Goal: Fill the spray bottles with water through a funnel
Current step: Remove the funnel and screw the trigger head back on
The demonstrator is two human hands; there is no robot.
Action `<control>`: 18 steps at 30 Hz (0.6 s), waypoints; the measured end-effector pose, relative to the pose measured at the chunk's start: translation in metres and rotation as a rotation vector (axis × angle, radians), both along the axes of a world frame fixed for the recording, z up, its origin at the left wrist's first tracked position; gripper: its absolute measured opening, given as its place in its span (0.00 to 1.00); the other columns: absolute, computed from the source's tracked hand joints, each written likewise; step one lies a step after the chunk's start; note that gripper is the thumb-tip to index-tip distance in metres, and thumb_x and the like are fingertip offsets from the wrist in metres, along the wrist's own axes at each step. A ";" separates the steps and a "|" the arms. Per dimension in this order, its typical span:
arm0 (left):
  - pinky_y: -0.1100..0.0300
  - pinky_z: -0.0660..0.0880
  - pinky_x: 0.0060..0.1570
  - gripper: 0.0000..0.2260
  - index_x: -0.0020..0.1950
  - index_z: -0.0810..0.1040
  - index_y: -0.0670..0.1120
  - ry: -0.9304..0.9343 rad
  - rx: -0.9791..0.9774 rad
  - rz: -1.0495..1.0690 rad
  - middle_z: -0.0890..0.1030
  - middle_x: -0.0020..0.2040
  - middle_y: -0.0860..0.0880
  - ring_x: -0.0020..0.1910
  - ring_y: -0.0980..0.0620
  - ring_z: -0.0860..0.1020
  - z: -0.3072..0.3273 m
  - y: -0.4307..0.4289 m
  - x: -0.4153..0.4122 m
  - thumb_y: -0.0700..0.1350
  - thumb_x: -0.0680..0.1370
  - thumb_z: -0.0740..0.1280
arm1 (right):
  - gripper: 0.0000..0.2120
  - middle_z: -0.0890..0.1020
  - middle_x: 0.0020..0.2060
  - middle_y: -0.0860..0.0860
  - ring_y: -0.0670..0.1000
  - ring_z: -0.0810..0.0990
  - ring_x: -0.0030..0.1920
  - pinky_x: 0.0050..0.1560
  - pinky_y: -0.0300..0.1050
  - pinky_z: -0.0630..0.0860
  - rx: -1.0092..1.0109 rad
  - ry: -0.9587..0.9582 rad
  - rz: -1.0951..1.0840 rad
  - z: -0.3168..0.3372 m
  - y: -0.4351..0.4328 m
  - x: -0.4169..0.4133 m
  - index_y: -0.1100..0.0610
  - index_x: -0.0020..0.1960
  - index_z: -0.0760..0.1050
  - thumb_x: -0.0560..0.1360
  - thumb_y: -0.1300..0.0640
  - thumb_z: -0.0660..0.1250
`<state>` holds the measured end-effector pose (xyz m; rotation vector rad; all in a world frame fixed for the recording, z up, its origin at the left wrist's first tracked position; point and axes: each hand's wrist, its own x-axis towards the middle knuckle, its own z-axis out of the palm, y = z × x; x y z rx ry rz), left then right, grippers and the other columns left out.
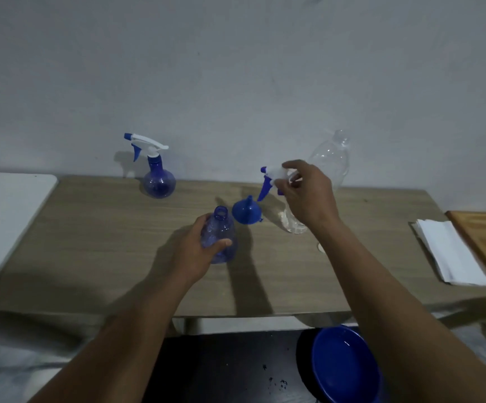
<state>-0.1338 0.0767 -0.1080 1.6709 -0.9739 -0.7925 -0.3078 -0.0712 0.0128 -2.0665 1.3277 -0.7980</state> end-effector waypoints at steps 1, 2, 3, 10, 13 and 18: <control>0.72 0.73 0.47 0.28 0.69 0.72 0.49 -0.006 0.001 0.010 0.81 0.57 0.52 0.55 0.56 0.80 0.000 0.000 -0.001 0.43 0.72 0.77 | 0.16 0.81 0.48 0.52 0.50 0.84 0.45 0.51 0.46 0.80 -0.047 -0.075 -0.007 0.015 0.003 0.002 0.52 0.63 0.78 0.76 0.55 0.73; 0.74 0.72 0.46 0.27 0.69 0.73 0.48 -0.008 0.003 0.028 0.82 0.57 0.51 0.55 0.54 0.80 -0.002 -0.001 0.000 0.42 0.71 0.77 | 0.15 0.81 0.47 0.52 0.48 0.83 0.45 0.51 0.45 0.80 -0.083 -0.156 -0.010 0.030 0.008 0.005 0.52 0.62 0.78 0.76 0.56 0.72; 0.75 0.71 0.46 0.27 0.68 0.73 0.47 -0.011 0.002 0.040 0.82 0.57 0.51 0.56 0.53 0.80 -0.003 -0.002 0.001 0.43 0.71 0.77 | 0.16 0.81 0.48 0.52 0.46 0.83 0.45 0.51 0.41 0.80 -0.102 -0.224 -0.003 0.042 0.013 0.008 0.53 0.63 0.78 0.76 0.57 0.72; 0.57 0.75 0.56 0.28 0.70 0.71 0.55 0.064 0.050 0.007 0.80 0.59 0.53 0.57 0.52 0.78 -0.002 -0.003 0.003 0.45 0.73 0.76 | 0.14 0.82 0.51 0.50 0.54 0.85 0.49 0.55 0.55 0.83 -0.021 -0.597 0.105 0.074 0.038 0.045 0.57 0.62 0.78 0.76 0.61 0.70; 0.48 0.76 0.62 0.27 0.67 0.72 0.58 0.126 0.041 0.003 0.81 0.59 0.53 0.59 0.49 0.79 -0.007 -0.006 0.006 0.43 0.72 0.76 | 0.14 0.81 0.52 0.50 0.57 0.85 0.52 0.56 0.56 0.82 -0.017 -0.655 0.122 0.075 0.045 0.058 0.56 0.62 0.77 0.77 0.62 0.70; 0.44 0.74 0.65 0.22 0.58 0.77 0.58 0.106 0.012 0.004 0.82 0.54 0.53 0.60 0.43 0.79 -0.008 -0.008 0.005 0.46 0.66 0.75 | 0.15 0.81 0.56 0.53 0.54 0.83 0.54 0.56 0.57 0.82 -0.016 -0.752 0.112 0.073 0.050 0.071 0.59 0.63 0.76 0.78 0.60 0.70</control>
